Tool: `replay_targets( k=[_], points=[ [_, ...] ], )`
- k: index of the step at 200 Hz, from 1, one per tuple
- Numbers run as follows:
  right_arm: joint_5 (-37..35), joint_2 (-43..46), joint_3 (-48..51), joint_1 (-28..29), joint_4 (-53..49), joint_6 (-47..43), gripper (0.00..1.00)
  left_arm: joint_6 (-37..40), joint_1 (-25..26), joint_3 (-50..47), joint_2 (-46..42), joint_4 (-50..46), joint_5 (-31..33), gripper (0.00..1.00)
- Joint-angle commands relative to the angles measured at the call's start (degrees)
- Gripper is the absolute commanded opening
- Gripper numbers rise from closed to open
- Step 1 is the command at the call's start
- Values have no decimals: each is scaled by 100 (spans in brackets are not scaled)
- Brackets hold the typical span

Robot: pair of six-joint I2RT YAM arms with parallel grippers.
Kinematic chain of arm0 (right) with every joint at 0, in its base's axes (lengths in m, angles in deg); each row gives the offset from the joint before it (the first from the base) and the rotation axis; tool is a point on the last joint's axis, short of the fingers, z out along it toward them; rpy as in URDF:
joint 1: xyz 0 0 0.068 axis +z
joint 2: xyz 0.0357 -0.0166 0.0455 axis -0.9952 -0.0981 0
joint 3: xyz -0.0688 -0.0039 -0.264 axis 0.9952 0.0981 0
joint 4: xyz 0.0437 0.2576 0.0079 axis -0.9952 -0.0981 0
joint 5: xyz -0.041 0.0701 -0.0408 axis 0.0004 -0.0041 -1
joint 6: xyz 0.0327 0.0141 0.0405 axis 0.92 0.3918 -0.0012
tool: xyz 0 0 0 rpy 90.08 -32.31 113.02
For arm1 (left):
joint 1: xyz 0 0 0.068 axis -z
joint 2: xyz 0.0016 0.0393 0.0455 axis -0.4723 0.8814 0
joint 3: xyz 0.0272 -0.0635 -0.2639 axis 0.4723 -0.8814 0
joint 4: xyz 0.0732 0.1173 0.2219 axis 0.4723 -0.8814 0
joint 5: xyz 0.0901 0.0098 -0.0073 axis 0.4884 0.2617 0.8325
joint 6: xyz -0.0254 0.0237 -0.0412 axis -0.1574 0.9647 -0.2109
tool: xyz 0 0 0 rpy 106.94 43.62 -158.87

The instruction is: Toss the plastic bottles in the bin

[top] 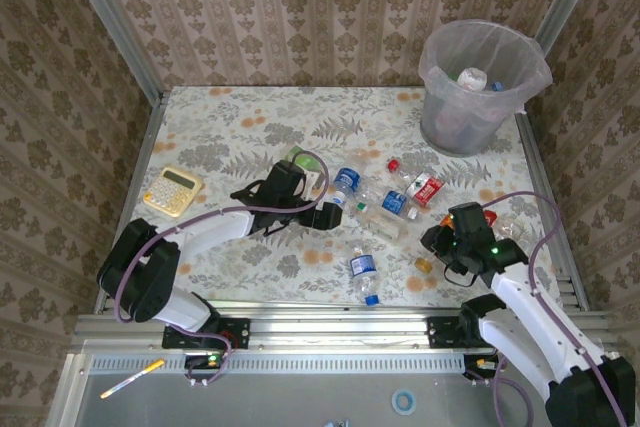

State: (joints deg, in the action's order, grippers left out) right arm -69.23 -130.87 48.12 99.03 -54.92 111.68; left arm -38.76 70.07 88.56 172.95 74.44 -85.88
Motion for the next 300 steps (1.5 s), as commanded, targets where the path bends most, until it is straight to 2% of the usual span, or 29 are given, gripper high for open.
replay_targets(
  k=[1, 94, 166, 236, 300],
  points=[
    [266, 231, -330, 169, -147, 88, 35, 64, -50, -26, -122, 181, -168, 96],
    [25, 19, -1583, 773, 248, -362, 32, -42, -92, -195, -358, 648, -344, 97],
    [-272, -334, -2138, 1061, 540, -956, 30, -142, -201, -649, -992, 1548, -564, 100],
    [-889, -449, -2754, 1165, 444, -1928, 29, 331, -263, -864, -2116, 1754, -27, 100],
    [-1324, -792, -3273, 1165, 563, -2647, 28, 710, -260, -995, -2740, 2126, 113, 100]
  ],
)
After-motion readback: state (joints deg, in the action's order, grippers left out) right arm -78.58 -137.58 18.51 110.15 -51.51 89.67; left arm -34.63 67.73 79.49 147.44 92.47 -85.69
